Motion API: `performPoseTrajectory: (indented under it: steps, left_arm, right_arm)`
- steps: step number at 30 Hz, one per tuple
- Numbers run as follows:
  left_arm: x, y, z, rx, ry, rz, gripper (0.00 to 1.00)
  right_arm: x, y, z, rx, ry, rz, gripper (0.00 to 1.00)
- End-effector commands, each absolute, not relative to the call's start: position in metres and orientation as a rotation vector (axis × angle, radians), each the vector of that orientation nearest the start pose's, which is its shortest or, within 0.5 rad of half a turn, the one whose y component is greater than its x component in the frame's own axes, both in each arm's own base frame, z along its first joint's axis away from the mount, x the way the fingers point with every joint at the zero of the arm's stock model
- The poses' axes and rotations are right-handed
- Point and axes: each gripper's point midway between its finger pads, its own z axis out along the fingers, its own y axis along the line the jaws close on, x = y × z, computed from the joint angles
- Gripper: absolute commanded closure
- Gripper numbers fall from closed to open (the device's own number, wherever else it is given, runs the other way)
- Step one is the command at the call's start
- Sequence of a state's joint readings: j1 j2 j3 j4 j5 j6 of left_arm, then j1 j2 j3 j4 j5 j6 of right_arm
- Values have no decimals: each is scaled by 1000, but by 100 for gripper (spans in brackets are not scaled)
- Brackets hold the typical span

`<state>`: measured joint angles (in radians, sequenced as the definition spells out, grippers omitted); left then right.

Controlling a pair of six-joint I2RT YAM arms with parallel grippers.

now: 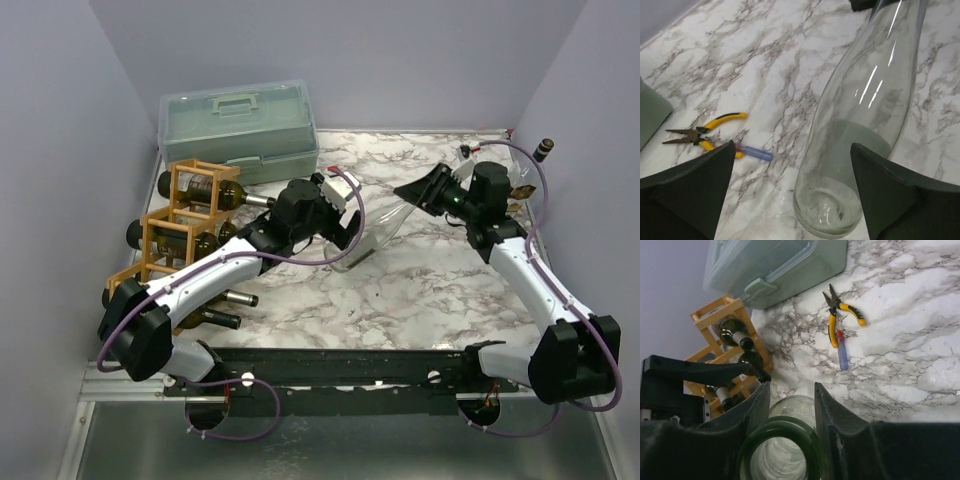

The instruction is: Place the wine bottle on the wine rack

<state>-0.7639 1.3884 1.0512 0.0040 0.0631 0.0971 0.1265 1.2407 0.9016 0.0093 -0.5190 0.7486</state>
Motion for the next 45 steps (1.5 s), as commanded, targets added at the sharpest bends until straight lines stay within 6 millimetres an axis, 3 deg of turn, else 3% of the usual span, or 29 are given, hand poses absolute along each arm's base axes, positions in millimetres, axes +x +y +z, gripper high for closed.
performPoseTrajectory:
  steps: [1, 6, 11, 18, 20, 24, 26, 28, 35, 39, 41, 45]
  left_arm:
    - [291, -343, 225, 916, 1772, -708, 1]
    - [278, -359, 202, 998, 1818, -726, 1]
    - [275, -366, 196, 1001, 1854, -735, 1]
    - [286, -355, 183, 1040, 1856, -539, 4]
    - [296, -343, 188, 1020, 1841, -437, 16]
    - [302, -327, 200, 1041, 1787, -324, 75]
    - [304, -322, 203, 1059, 1762, -267, 98]
    - [303, -317, 204, 1081, 1737, -213, 100]
    - [299, -304, 215, 1148, 1586, -4, 100]
    - [300, -298, 218, 1176, 1545, 66, 100]
    - [298, -295, 217, 1192, 1521, 85, 100]
    - [296, -293, 221, 1233, 1452, 125, 100]
  right_arm:
    - [345, 186, 310, 161, 1798, 1282, 99]
    - [337, 192, 318, 164, 1766, 1322, 100]
    - [332, 192, 323, 164, 1750, 1325, 99]
    - [319, 194, 343, 152, 1697, 1382, 99]
    - [316, 193, 347, 147, 1691, 1382, 100]
    - [309, 194, 349, 136, 1696, 1406, 99]
    - [305, 197, 346, 117, 1714, 1419, 100]
    - [303, 198, 339, 102, 1737, 1422, 97]
    - [299, 194, 304, 0, 1927, 1266, 31]
    - [295, 190, 288, -74, 2042, 1177, 17]
    - [291, 188, 285, -100, 2070, 1155, 1]
    - [291, 172, 274, -148, 2161, 987, 0]
